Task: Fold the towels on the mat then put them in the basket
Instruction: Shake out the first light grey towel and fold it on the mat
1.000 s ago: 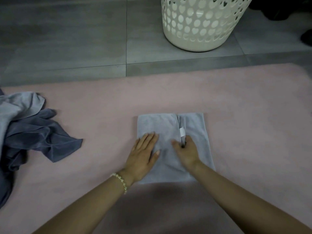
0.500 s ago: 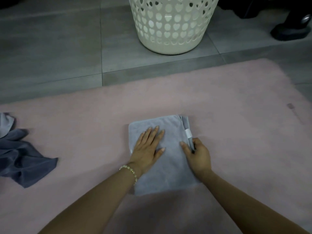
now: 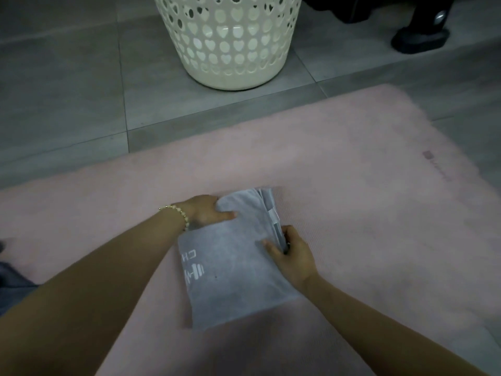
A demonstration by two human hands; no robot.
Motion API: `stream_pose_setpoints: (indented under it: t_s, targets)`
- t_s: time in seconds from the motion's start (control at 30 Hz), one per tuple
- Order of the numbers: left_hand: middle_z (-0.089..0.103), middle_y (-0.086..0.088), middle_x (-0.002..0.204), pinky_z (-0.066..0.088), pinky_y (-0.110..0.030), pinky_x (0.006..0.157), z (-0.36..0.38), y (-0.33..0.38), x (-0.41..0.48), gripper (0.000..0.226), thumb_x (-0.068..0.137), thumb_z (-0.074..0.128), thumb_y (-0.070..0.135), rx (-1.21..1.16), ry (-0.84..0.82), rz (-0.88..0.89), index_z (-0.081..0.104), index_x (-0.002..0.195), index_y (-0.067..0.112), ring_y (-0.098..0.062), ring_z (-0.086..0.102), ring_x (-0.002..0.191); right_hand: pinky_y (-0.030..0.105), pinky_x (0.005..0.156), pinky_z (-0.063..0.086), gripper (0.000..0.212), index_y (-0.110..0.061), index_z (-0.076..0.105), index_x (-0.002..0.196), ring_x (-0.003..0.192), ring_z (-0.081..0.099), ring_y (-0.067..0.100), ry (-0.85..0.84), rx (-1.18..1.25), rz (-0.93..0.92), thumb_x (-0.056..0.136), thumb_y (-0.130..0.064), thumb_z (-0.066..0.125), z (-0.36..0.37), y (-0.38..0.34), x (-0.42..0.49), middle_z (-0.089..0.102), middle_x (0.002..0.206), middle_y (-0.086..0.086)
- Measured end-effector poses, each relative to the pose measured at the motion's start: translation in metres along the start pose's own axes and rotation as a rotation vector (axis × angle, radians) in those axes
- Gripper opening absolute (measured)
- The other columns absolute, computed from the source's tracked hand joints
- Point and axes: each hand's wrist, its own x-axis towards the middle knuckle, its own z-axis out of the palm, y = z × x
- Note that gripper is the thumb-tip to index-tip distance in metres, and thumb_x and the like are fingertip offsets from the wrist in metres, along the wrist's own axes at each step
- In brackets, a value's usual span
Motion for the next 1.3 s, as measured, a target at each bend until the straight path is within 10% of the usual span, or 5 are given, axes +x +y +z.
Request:
stream_pose_setpoints:
  t_s: [0.43,0.67,1.1,1.2,1.3]
  targets:
    - [0.071,-0.007,0.109,0.058,-0.033,0.076,-0.041,0.005,-0.144,0.044,0.073,0.075,0.012,-0.947,-0.309,0.01,0.063,0.115,0.016,-0.025,0.069,0.098,0.006,0.067,0.047,0.077,-0.014,0.039,0.116,0.09,0.054,0.006,0.076,0.457,0.111,0.064,-0.057,0.076,-0.002,-0.021,-0.047,0.051,0.111,0.001]
    - [0.072,-0.015,0.101,0.058,-0.042,0.063,-0.043,-0.04,-0.203,0.071,0.03,0.095,0.02,-1.496,-0.197,0.009,0.076,0.098,0.013,-0.033,0.071,0.083,0.042,0.097,0.049,0.048,-0.019,0.064,0.119,0.109,0.064,0.023,-0.671,0.837,0.45,0.089,-0.054,0.049,0.045,-0.069,-0.055,0.067,0.119,0.005]
    - [0.07,-0.006,0.112,0.057,-0.026,0.07,0.027,-0.142,-0.147,0.051,0.081,0.073,0.032,-1.201,0.505,-0.095,0.056,0.126,0.015,-0.022,0.068,0.096,0.019,0.065,0.047,0.009,-0.023,0.051,0.104,0.08,0.062,0.008,-0.093,0.145,-0.276,0.097,-0.018,0.049,0.065,-0.082,-0.016,0.062,0.092,-0.012]
    - [0.059,-0.004,0.128,0.043,-0.033,0.097,0.074,-0.149,-0.129,0.066,0.09,0.057,0.045,-0.676,0.671,-0.331,0.033,0.144,0.018,-0.026,0.055,0.117,0.03,0.075,0.042,0.024,-0.017,0.044,0.115,0.091,0.059,0.028,0.064,-0.118,-0.181,0.094,-0.008,0.048,0.071,-0.042,-0.025,0.055,0.112,0.004]
    - [0.039,-0.003,0.147,0.023,-0.034,0.11,0.108,-0.137,-0.137,0.067,0.092,0.044,0.052,-0.158,0.862,-0.007,0.032,0.146,0.016,-0.023,0.035,0.132,0.031,0.097,0.037,0.038,-0.01,0.045,0.129,0.116,0.048,0.027,0.164,-0.338,-0.47,0.092,-0.017,0.048,0.072,-0.032,-0.034,0.043,0.136,0.011]
